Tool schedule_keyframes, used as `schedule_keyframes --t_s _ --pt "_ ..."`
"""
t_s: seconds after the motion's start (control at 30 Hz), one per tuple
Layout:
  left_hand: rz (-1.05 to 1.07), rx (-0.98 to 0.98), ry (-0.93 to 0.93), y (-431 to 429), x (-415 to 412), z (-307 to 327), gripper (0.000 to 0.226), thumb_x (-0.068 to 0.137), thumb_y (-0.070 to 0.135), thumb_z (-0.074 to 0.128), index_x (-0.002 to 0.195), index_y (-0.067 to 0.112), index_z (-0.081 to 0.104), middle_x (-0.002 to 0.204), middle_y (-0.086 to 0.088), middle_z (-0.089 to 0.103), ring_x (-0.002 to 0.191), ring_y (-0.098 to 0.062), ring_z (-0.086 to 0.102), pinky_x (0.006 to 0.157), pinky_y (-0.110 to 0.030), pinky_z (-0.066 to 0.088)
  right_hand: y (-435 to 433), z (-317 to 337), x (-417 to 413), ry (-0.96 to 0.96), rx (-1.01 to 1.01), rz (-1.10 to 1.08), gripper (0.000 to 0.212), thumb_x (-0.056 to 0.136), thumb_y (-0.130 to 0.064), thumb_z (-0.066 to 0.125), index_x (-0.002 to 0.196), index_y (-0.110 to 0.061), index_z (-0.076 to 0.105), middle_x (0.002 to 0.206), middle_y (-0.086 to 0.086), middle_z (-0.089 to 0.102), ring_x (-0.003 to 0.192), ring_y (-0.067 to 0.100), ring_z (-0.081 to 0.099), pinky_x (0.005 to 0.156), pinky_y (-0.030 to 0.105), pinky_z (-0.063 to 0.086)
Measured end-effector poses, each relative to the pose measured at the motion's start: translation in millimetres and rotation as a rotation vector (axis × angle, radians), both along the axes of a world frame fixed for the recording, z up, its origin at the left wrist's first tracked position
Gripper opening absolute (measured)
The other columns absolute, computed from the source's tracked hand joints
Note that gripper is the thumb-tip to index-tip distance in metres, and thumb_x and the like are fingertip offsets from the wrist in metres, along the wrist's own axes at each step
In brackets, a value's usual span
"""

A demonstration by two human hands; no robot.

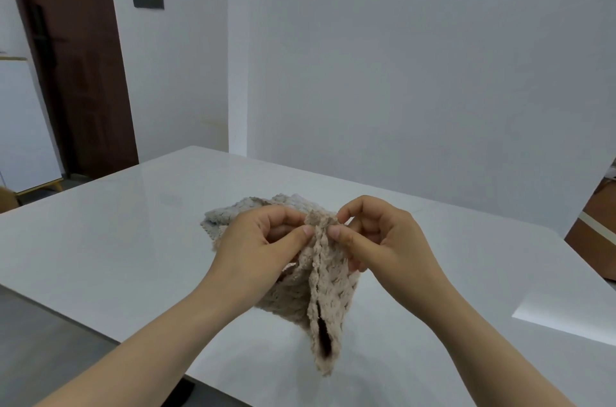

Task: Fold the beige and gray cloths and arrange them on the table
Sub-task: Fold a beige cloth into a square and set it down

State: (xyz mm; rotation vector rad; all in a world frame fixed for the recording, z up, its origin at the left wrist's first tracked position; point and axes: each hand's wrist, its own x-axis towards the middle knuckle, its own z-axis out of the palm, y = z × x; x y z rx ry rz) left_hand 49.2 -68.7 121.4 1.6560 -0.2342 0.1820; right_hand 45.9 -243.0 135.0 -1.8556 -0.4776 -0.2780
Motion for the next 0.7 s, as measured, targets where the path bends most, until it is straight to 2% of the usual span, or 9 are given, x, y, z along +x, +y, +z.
schedule_keyframes --t_s 0.03,0.13,0.2,0.37,0.43,0.47,0.6,0.7 --pt "-0.003 0.001 -0.009 -0.8 -0.2 -0.3 0.008 0.086 0.011 0.066 0.090 0.010 0.072 0.080 -0.017 0.074 0.072 -0.038 0.065 0.073 -0.047 0.055 0.4 0.3 -0.1 -0.015 -0.013 -0.011 0.010 0.085 -0.012 0.071 0.079 -0.015 0.064 0.057 0.003 0.060 0.048 0.013 0.053 0.051 0.022 0.045" --pt "-0.013 0.050 -0.047 -1.9 -0.7 -2.1 0.008 0.086 0.011 0.065 0.088 0.012 0.073 0.077 -0.008 0.075 0.073 -0.022 0.070 0.072 -0.034 0.054 1.9 0.2 -0.9 -0.040 -0.040 -0.019 0.011 0.084 -0.014 0.072 0.077 -0.017 0.064 0.054 0.002 0.059 0.048 0.011 0.048 0.050 0.024 0.042" --pt "-0.007 0.089 -0.058 -1.4 -0.5 -3.7 0.008 0.086 0.013 0.066 0.089 0.014 0.073 0.077 -0.002 0.076 0.075 -0.018 0.072 0.073 -0.029 0.055 2.7 -0.6 -0.5 -0.042 -0.055 -0.023 0.011 0.083 -0.016 0.073 0.076 -0.018 0.065 0.056 0.005 0.060 0.049 0.011 0.048 0.051 0.025 0.041" --pt "0.011 0.081 -0.080 -0.4 -2.0 -4.5 0.008 0.086 0.013 0.065 0.087 0.014 0.073 0.069 0.000 0.074 0.057 -0.011 0.064 0.055 -0.018 0.048 1.3 -2.2 0.9 -0.040 -0.122 -0.066 0.013 0.082 -0.023 0.074 0.072 -0.021 0.066 0.055 0.001 0.059 0.049 0.007 0.044 0.051 0.021 0.037" --pt "0.008 0.078 -0.093 1.1 -3.1 -4.6 0.009 0.087 0.017 0.064 0.086 0.017 0.073 0.071 -0.004 0.074 0.064 -0.016 0.066 0.060 -0.018 0.049 1.0 -3.1 1.1 -0.070 -0.154 -0.102 0.014 0.081 -0.026 0.075 0.070 -0.023 0.066 0.056 -0.001 0.056 0.052 0.006 0.044 0.052 0.019 0.036" --pt "0.002 0.083 -0.099 1.8 -3.9 -4.5 0.010 0.088 0.021 0.064 0.087 0.018 0.073 0.073 -0.004 0.074 0.066 -0.013 0.065 0.062 -0.018 0.049 1.2 -3.3 1.7 -0.091 -0.172 -0.127 0.015 0.081 -0.027 0.075 0.069 -0.024 0.066 0.058 -0.005 0.054 0.055 0.005 0.044 0.053 0.017 0.036" --pt "-0.028 0.116 -0.088 1.6 -9.0 -4.7 0.019 0.079 0.026 0.074 0.097 0.031 0.069 0.084 0.015 0.073 0.078 0.001 0.066 0.068 -0.013 0.051 3.5 -1.1 3.1 -0.117 -0.189 -0.172 0.014 0.082 -0.025 0.074 0.070 -0.023 0.065 0.068 -0.017 0.061 0.059 0.001 0.051 0.056 0.009 0.036" --pt "0.015 0.213 -0.138 0.5 -11.9 -7.0 0.028 0.077 0.023 0.075 0.096 0.040 0.063 0.090 0.028 0.067 0.083 0.008 0.062 0.068 -0.007 0.048 5.4 -0.5 3.0 -0.112 -0.179 -0.165 0.014 0.083 -0.023 0.073 0.071 -0.021 0.065 0.069 -0.017 0.064 0.059 -0.003 0.053 0.057 0.007 0.037"
